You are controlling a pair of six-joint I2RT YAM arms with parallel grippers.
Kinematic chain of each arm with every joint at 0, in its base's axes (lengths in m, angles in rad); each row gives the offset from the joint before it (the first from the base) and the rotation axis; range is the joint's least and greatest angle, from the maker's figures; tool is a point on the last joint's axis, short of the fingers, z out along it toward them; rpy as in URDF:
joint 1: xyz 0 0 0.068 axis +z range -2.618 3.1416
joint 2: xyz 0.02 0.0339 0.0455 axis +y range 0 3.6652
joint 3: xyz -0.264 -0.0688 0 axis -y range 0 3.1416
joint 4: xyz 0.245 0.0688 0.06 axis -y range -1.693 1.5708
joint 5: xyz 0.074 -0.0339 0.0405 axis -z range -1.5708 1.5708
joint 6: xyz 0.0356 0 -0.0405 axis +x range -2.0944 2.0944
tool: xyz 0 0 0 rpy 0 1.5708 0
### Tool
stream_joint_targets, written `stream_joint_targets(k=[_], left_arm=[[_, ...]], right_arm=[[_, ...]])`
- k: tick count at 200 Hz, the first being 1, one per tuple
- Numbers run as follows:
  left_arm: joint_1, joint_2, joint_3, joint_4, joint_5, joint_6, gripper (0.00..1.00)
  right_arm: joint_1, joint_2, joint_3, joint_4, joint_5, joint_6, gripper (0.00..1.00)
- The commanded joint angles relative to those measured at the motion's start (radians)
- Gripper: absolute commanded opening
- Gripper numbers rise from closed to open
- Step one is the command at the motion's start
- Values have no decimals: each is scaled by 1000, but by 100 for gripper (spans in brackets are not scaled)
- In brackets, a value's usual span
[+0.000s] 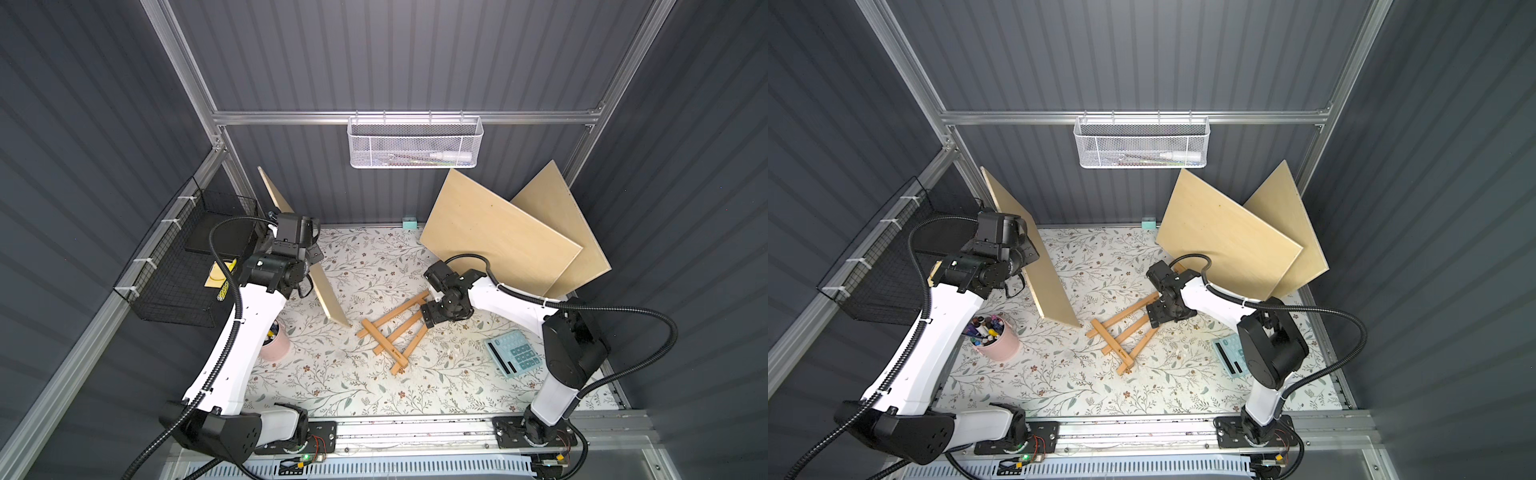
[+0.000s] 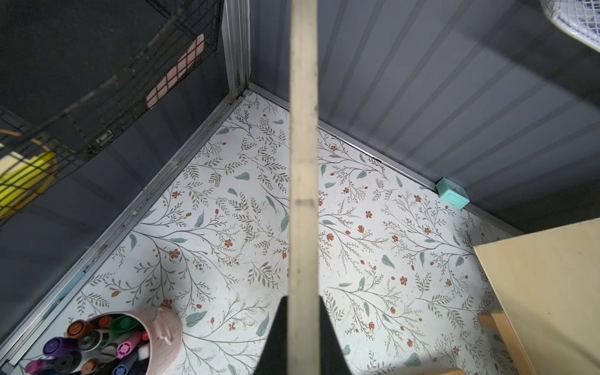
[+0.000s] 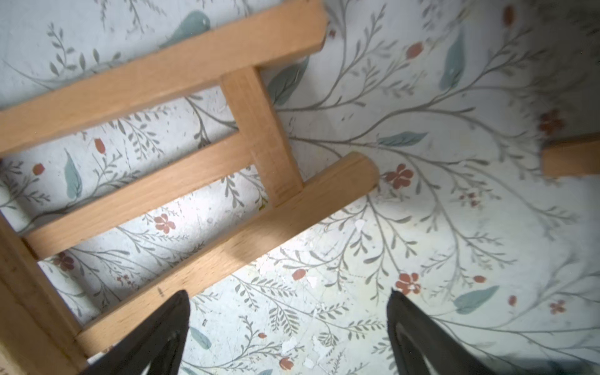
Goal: Assemble the easel
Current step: Pick up the easel at the center of the board.
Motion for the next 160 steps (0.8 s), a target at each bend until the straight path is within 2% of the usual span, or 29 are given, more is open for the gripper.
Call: stream_joint_targets(k=[1, 34, 78, 112, 137, 160], left_arm=[[-3, -11, 40, 184, -20, -6, 0], [-3, -22, 36, 177, -46, -3, 0], [-3, -38, 28, 171, -64, 6, 0], [-3, -43, 34, 162, -72, 10, 0], [-3, -46, 42, 161, -82, 18, 0], [-3, -48, 42, 168, -86, 19, 0]], right_arm=[[0, 18, 1, 33, -103, 38, 92], [0, 91, 30, 22, -169, 73, 87], [-5, 179, 70, 11, -130, 116, 76], [-13, 201, 102, -7, -83, 132, 62], [-15, 230, 131, -7, -81, 151, 45], [-15, 269, 171, -11, -65, 160, 41]])
